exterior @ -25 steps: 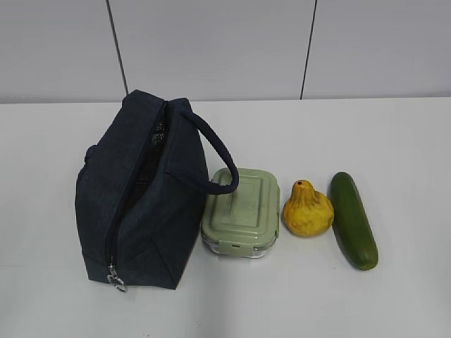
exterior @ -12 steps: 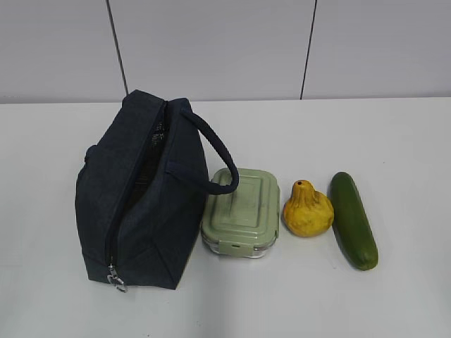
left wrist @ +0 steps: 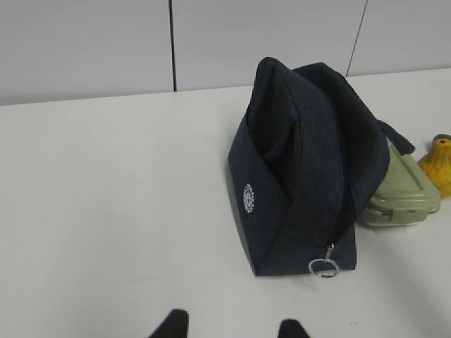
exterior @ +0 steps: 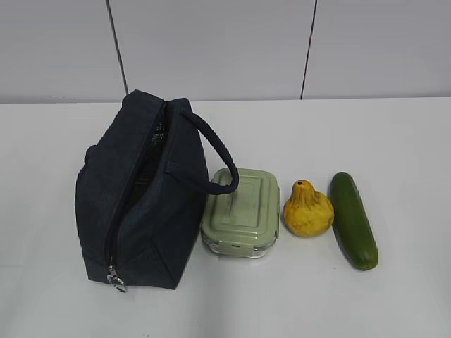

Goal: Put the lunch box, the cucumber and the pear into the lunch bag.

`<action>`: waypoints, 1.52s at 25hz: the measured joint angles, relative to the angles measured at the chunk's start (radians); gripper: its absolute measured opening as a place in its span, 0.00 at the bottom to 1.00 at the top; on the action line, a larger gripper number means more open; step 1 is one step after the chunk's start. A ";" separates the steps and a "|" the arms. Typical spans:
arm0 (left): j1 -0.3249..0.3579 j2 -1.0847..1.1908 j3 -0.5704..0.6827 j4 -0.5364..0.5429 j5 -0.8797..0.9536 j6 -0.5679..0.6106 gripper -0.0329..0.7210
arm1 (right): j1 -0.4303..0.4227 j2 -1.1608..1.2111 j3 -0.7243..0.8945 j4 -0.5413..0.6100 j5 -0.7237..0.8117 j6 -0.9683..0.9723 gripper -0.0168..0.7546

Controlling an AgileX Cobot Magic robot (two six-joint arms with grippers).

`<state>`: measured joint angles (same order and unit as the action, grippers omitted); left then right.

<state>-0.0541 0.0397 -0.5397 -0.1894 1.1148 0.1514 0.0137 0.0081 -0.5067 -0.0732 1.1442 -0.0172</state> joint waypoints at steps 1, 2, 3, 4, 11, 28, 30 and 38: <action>0.000 0.025 -0.008 -0.005 -0.006 0.000 0.36 | 0.000 0.021 -0.007 0.000 -0.002 0.000 0.67; 0.000 0.051 -0.017 -0.011 -0.015 0.000 0.36 | 0.000 0.045 -0.015 0.000 -0.007 0.004 0.67; 0.000 0.086 -0.026 -0.018 -0.029 0.000 0.36 | 0.000 0.066 -0.022 0.000 -0.017 0.011 0.67; 0.000 0.126 -0.037 -0.034 -0.043 0.000 0.36 | 0.000 0.091 -0.027 0.000 -0.026 0.017 0.67; 0.000 0.375 -0.093 -0.096 -0.197 0.000 0.36 | 0.000 0.342 -0.085 0.032 -0.112 0.057 0.67; -0.027 0.769 -0.233 -0.311 -0.174 0.186 0.36 | 0.000 0.817 -0.109 0.236 -0.214 -0.009 0.67; -0.035 0.849 -0.301 -0.311 -0.132 0.188 0.36 | 0.000 0.831 -0.110 0.239 -0.222 -0.014 0.67; -0.036 1.055 -0.439 -0.310 -0.105 0.188 0.38 | 0.000 1.064 -0.234 0.381 -0.241 -0.151 0.67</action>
<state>-0.0899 1.0944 -0.9788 -0.4992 1.0095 0.3390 0.0137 1.0721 -0.7409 0.3082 0.9031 -0.1683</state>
